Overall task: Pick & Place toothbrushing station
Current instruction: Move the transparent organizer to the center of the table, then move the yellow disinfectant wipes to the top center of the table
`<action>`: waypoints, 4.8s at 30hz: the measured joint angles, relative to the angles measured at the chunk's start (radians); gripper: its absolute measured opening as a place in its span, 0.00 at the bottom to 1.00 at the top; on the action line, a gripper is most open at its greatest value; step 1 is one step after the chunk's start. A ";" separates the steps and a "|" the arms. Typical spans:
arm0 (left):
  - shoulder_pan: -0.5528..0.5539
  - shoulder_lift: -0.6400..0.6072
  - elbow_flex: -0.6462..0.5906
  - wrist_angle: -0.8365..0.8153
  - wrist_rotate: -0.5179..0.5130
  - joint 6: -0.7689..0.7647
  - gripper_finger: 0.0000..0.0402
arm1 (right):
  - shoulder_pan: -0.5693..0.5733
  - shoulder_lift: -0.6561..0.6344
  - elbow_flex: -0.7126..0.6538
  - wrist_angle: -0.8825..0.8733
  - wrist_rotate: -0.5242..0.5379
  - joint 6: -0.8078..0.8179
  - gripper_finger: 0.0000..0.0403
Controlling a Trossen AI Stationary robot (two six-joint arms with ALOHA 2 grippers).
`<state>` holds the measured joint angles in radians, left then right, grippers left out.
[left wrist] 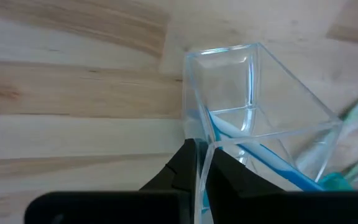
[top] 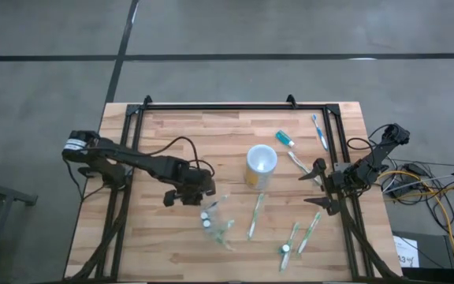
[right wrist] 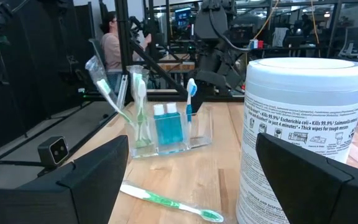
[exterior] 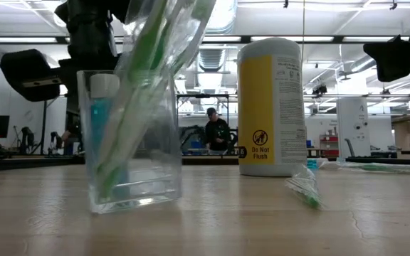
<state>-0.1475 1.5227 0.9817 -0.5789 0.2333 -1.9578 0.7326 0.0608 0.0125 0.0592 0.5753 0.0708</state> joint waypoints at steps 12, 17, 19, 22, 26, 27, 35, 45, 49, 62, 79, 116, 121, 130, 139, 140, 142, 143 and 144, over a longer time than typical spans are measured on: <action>-0.021 0.067 0.008 0.170 -0.073 -0.091 0.06 | 0.000 0.000 0.000 0.000 0.000 0.000 0.86; -0.025 0.112 0.046 0.181 -0.066 -0.106 0.06 | 0.000 0.000 0.000 0.000 0.000 0.000 0.86; -0.025 0.126 0.061 0.184 -0.060 -0.106 0.06 | 0.000 0.000 0.000 0.000 0.000 0.000 0.86; -0.025 0.138 0.078 0.179 -0.059 -0.106 0.06 | 0.000 0.000 0.000 0.000 0.000 0.000 0.87; -0.025 0.138 0.080 0.177 -0.059 -0.113 0.06 | 0.000 0.000 0.000 0.000 0.000 0.000 0.86; -0.025 0.137 0.080 0.177 -0.059 -0.119 0.06 | 0.000 0.000 0.000 0.000 0.000 0.000 0.86; -0.026 0.137 0.080 0.176 -0.056 -0.123 0.06 | 0.000 0.000 0.000 0.000 0.000 0.000 0.87; -0.026 0.137 0.080 0.168 -0.048 -0.119 0.06 | 0.000 0.000 0.000 0.000 0.000 0.000 0.86; -0.026 0.137 0.080 0.168 -0.047 -0.119 0.07 | 0.000 0.000 0.000 0.000 0.000 0.000 0.87; -0.020 0.136 0.079 0.166 -0.052 -0.128 0.21 | 0.000 0.000 0.000 0.000 0.000 0.000 0.87; -0.020 0.054 0.080 0.067 -0.130 -0.084 0.21 | 0.000 0.000 0.000 0.000 0.000 0.000 0.86; -0.203 -0.679 0.050 0.346 -0.529 1.872 0.21 | 0.000 0.000 0.000 0.000 0.000 0.000 0.87; -0.205 -0.750 -0.060 0.396 -0.507 1.891 0.21 | 0.000 0.000 0.000 0.000 0.000 0.000 0.86; -0.205 -0.905 -0.457 0.963 -0.404 2.057 0.21 | 0.000 0.000 0.000 0.000 0.000 0.000 0.87; -0.205 -1.021 -0.760 1.239 -0.402 1.948 0.21 | 0.000 0.001 0.000 0.000 0.000 0.000 0.86; -0.205 -1.036 -0.780 1.244 -0.402 1.935 0.21 | 0.000 0.001 0.000 0.000 0.000 0.000 0.86; -0.205 -1.060 -0.816 1.244 -0.402 1.902 0.21 | 0.000 0.001 0.000 0.000 0.000 0.000 0.87; -0.205 -1.069 -0.834 1.244 -0.402 1.880 0.21 | 0.000 0.001 0.000 0.000 0.000 0.000 0.87; -0.205 -1.077 -0.851 1.244 -0.402 1.861 0.21 | 0.000 0.001 0.000 0.000 0.000 0.000 0.87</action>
<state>-0.3527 0.4455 0.1307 0.6653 -0.1688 -0.0964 0.7326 0.0616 0.0124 0.0589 0.5754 0.0708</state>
